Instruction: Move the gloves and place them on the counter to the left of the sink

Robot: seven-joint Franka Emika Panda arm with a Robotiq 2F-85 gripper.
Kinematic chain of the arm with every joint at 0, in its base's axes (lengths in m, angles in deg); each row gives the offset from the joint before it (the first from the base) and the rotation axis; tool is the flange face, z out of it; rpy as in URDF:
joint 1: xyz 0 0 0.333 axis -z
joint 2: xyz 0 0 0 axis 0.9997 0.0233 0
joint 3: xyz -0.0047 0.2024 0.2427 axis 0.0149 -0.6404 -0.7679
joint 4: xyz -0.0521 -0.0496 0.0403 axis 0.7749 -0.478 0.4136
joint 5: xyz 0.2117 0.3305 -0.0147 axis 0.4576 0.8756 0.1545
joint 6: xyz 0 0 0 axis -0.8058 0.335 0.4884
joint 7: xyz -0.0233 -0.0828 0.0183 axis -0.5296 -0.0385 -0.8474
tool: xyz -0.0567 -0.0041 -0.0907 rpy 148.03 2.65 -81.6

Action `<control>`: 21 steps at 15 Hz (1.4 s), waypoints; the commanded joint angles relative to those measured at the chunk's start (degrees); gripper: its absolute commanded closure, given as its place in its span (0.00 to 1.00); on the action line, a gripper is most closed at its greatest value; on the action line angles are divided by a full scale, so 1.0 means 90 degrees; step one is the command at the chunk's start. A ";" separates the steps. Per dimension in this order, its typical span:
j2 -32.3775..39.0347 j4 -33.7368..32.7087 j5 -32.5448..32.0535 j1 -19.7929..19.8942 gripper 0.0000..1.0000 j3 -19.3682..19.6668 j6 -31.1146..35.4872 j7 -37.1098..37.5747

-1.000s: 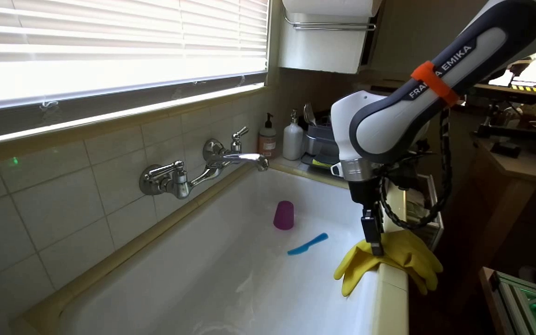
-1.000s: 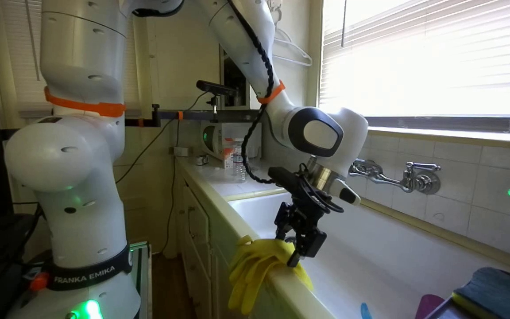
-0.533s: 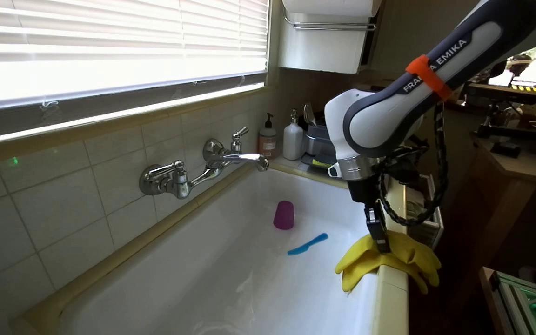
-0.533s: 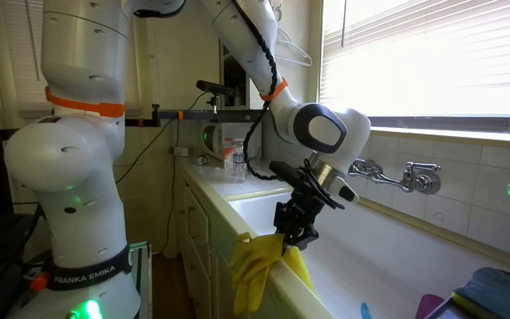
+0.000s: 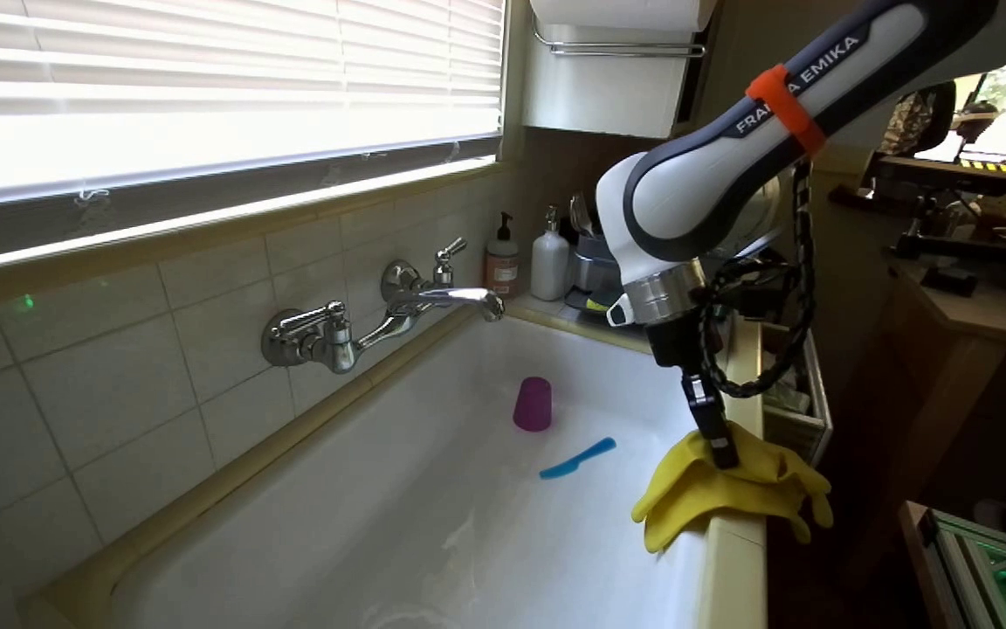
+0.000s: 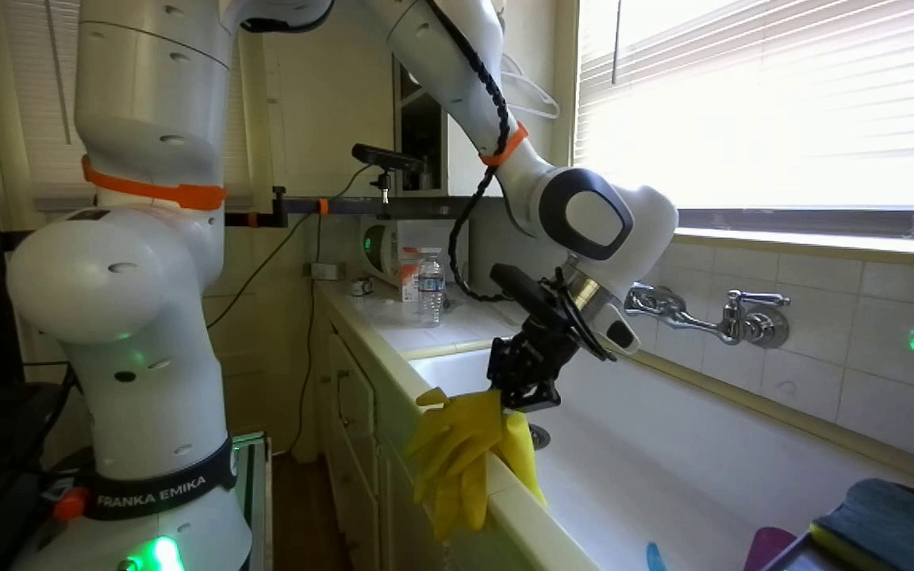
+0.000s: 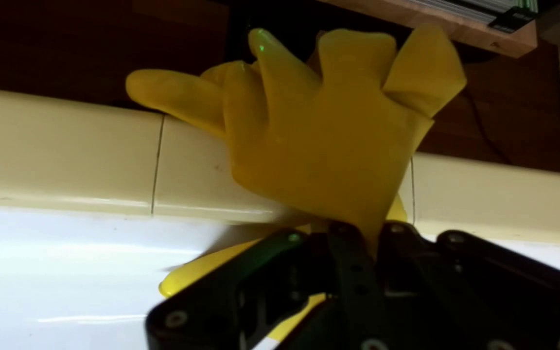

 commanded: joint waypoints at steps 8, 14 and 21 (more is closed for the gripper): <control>-0.0248 -0.0527 -0.0008 -0.0156 0.99 -0.0340 -0.0325 0.0112; -0.0299 -0.1004 -0.0124 -0.0480 0.99 -0.0693 -0.0364 0.0247; -0.0163 -0.1629 -0.0126 -0.0830 0.99 -0.1026 -0.0371 0.0320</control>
